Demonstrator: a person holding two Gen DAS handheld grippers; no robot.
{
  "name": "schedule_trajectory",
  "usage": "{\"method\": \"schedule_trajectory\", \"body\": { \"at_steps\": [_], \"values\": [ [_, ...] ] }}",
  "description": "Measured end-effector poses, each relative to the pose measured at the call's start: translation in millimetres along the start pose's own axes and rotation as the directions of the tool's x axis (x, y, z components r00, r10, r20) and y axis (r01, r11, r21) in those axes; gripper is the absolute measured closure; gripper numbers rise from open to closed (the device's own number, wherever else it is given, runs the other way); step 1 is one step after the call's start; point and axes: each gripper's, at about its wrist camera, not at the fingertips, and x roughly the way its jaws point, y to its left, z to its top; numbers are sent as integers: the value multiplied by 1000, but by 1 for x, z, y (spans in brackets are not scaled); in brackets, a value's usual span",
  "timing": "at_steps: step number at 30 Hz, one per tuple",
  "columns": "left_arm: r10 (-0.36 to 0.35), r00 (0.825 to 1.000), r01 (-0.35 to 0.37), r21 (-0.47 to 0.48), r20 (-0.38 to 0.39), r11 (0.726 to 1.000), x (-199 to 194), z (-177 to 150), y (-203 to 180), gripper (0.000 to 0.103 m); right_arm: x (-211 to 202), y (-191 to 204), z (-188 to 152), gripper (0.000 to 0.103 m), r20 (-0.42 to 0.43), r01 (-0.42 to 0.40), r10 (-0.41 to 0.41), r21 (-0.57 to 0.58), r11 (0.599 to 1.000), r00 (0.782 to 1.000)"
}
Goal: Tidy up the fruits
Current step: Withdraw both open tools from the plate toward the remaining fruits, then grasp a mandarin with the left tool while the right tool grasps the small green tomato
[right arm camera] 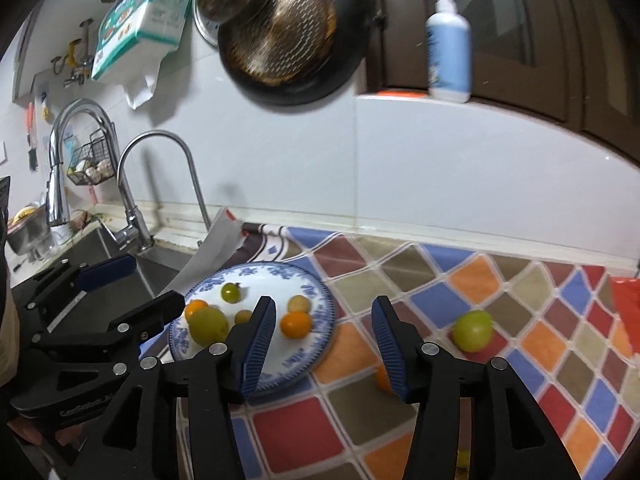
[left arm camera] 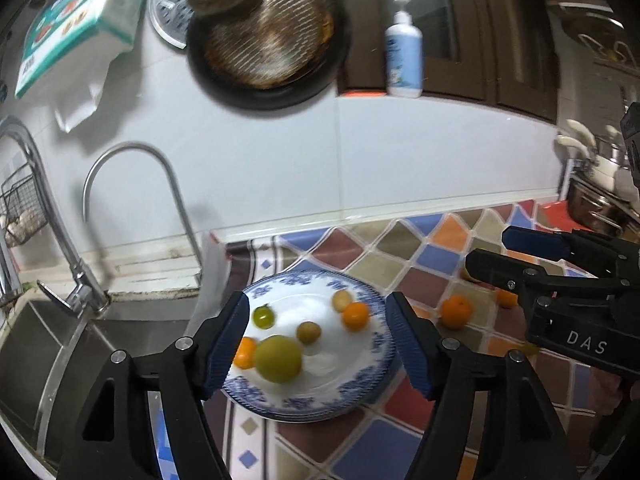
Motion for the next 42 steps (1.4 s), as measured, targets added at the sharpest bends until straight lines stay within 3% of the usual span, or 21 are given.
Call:
{"method": "schedule_trajectory", "body": {
  "at_steps": [11,14,22,35,42],
  "values": [
    [-50,998,46,71,50,996,-27,5,-50,21,-53,-35,-18,48,37,102,-101,-20,995,994],
    [-48,997,42,88,65,995,-33,4,-62,17,-63,-44,-24,44,30,118,-117,-14,993,993],
    [-55,998,49,127,41,991,-35,-7,-85,13,-78,-64,-47,43,-14,150,-149,9,989,989],
    [-16,1000,15,242,1,970,-16,-32,-111,13,-69,-88,-82,43,-120,185,-180,33,982,976],
    [-51,998,59,267,-37,962,11,-38,-114,13,-52,-94,-95,44,-188,178,-167,46,983,968]
  ]
}}
